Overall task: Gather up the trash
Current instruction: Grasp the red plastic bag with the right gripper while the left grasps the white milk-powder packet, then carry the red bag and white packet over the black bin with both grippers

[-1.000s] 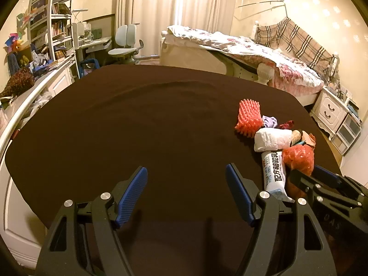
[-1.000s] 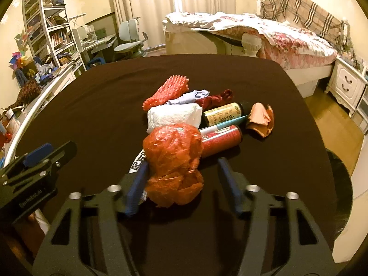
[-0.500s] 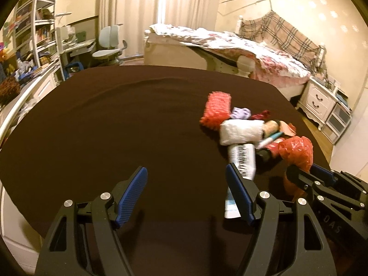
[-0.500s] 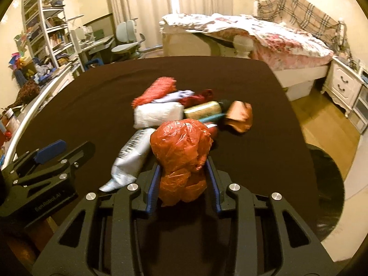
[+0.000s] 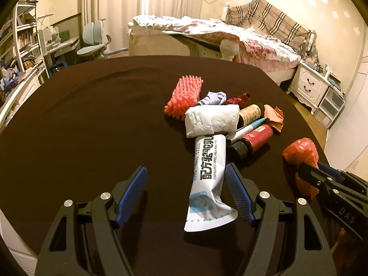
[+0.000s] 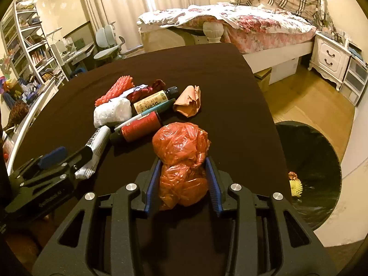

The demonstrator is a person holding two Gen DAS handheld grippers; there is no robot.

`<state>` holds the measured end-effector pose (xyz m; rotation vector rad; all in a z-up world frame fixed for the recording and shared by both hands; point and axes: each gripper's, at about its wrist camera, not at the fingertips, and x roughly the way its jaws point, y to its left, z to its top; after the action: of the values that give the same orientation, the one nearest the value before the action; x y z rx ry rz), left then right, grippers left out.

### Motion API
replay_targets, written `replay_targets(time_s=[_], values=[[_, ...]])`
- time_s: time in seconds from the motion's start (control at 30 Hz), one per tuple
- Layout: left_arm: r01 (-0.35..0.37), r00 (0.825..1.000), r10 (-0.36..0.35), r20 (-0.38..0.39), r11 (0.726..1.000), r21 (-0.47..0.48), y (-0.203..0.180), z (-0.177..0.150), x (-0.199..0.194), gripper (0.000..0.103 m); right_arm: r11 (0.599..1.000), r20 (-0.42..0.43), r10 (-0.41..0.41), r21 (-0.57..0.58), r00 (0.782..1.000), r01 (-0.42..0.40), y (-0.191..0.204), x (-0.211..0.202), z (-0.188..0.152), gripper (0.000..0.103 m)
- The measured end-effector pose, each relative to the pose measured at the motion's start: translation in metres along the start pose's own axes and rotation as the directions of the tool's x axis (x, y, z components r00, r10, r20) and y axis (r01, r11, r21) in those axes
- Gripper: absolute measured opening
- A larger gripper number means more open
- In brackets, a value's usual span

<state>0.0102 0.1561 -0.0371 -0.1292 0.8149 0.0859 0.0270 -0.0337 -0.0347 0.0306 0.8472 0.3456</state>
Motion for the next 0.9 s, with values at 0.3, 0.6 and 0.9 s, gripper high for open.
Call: replay_targets(time_s=[0.3,0.6,0.9], values=[[0.065,0.997,-0.064,-0.047,0.998,0.021,-0.006,-0.004,0.004,0.048,1.000,0.002,0.001,-0.007,1.000,-0.001,0.003,0.003,0.000,0.038],[0.080,0.996,-0.079,-0.043,0.997,0.010,-0.002,-0.011,-0.001,0.032,1.000,0.014,-0.004,-0.014,1.000,0.005,0.004,0.000,-0.002,0.036],[0.085,0.996,-0.085,0.016,0.996,-0.007,0.001,-0.014,-0.024,0.032,1.000,0.035,-0.010,0.002,0.999,0.010,-0.004,-0.012,-0.003,0.036]])
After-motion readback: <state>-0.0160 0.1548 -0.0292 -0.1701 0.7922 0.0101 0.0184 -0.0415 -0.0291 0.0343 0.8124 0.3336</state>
